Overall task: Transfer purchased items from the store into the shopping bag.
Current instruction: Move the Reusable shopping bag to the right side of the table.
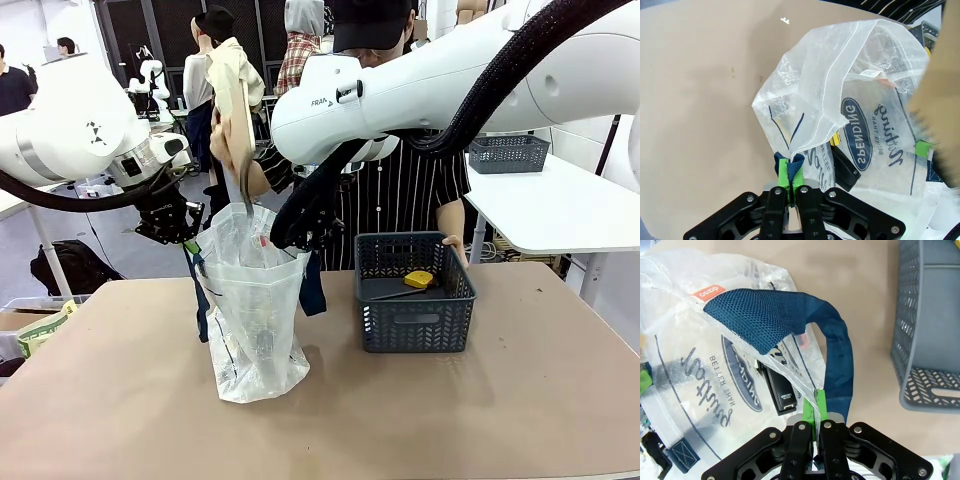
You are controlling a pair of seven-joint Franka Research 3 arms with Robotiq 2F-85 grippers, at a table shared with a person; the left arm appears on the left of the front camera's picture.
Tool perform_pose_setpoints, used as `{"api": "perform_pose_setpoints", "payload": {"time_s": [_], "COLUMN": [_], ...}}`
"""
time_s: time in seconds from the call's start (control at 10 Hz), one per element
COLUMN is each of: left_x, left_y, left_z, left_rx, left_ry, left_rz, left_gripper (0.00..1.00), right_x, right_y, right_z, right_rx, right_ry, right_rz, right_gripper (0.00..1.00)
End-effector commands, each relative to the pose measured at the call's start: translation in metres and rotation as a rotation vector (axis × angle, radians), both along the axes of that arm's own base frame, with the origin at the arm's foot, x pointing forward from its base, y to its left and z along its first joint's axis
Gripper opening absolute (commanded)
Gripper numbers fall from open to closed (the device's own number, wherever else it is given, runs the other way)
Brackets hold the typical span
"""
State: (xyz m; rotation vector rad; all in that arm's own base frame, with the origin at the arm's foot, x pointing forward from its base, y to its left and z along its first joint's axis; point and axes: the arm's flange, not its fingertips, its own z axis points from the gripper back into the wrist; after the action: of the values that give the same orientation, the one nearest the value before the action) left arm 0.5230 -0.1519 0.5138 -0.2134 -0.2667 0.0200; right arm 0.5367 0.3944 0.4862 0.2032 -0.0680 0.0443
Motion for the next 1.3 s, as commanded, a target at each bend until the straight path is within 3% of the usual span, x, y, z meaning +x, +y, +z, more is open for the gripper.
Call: {"api": "perform_pose_setpoints", "payload": {"time_s": [0.0, 1.2], "left_x": [-0.0005, -0.0005], "left_y": [0.0003, 0.0003], "left_z": [0.0006, 0.0006], "left_rx": [0.0, 0.0], "left_ry": [-0.001, -0.001], "left_rz": [-0.001, -0.001], "left_gripper": [0.0, 0.0], "right_x": [-0.001, -0.001], "right_y": [-0.002, -0.002], "right_z": [-0.002, -0.002], "right_rx": [0.005, 0.005], "right_ry": [0.01, 0.01], "right_rz": [-0.004, -0.004], "right_gripper": [0.0, 0.0]}}
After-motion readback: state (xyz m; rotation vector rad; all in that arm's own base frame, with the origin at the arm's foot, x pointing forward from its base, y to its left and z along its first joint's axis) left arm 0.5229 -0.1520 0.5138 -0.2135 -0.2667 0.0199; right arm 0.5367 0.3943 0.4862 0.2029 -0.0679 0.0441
